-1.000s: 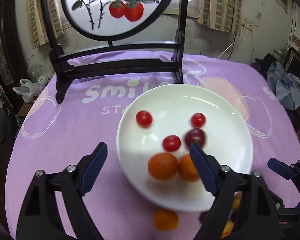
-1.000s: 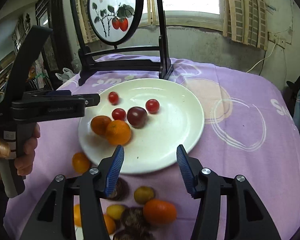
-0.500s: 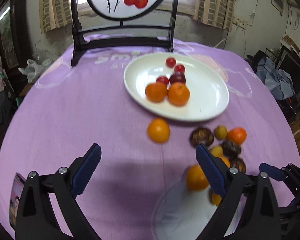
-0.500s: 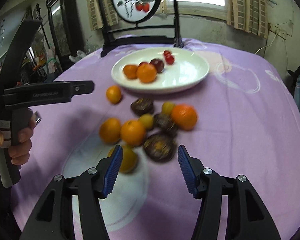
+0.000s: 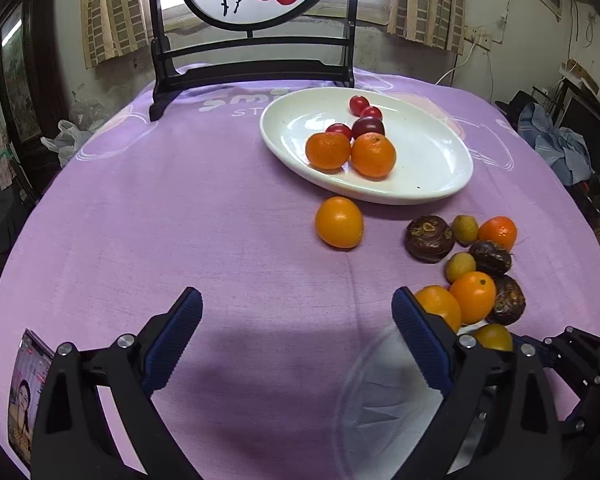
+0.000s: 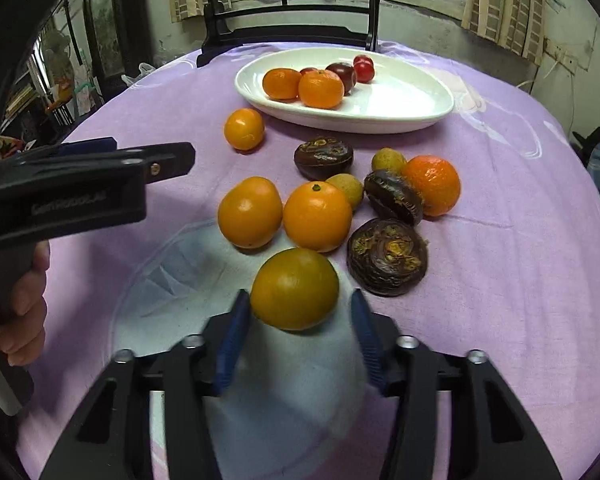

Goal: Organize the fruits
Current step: 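Grasp the yellow-orange tomato with the right tool while the left tool grasps an orange tomato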

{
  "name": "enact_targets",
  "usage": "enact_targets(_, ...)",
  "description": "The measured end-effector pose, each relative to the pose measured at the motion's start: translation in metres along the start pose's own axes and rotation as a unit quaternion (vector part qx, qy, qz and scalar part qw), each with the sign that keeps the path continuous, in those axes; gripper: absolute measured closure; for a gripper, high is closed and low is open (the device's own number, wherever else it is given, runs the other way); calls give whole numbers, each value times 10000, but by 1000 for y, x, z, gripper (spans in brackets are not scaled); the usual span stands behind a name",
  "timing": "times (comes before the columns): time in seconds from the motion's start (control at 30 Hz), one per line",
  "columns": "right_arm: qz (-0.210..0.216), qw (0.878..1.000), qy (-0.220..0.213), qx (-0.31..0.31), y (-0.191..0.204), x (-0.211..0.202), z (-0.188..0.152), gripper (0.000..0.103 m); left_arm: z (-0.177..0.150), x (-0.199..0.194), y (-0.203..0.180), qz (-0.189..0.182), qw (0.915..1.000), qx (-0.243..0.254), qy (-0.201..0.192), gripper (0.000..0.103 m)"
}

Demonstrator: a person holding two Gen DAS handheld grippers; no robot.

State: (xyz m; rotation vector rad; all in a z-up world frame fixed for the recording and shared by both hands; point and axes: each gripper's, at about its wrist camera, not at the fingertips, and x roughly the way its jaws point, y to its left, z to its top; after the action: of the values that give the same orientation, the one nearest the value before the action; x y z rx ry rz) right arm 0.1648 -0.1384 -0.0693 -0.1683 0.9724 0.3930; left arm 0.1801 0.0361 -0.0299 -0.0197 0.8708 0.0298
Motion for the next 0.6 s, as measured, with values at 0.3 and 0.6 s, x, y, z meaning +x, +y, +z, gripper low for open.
enact_targets(0.3, 342, 9984, -312, 319, -13, -32, -18, 61, -4, 1, -6, -371, 9992, 53, 133, 10)
enact_targets(0.6, 447, 9958, -504, 625, -46, -45, -27, 61, -18, 9, -38, -552, 9965, 353, 522, 10)
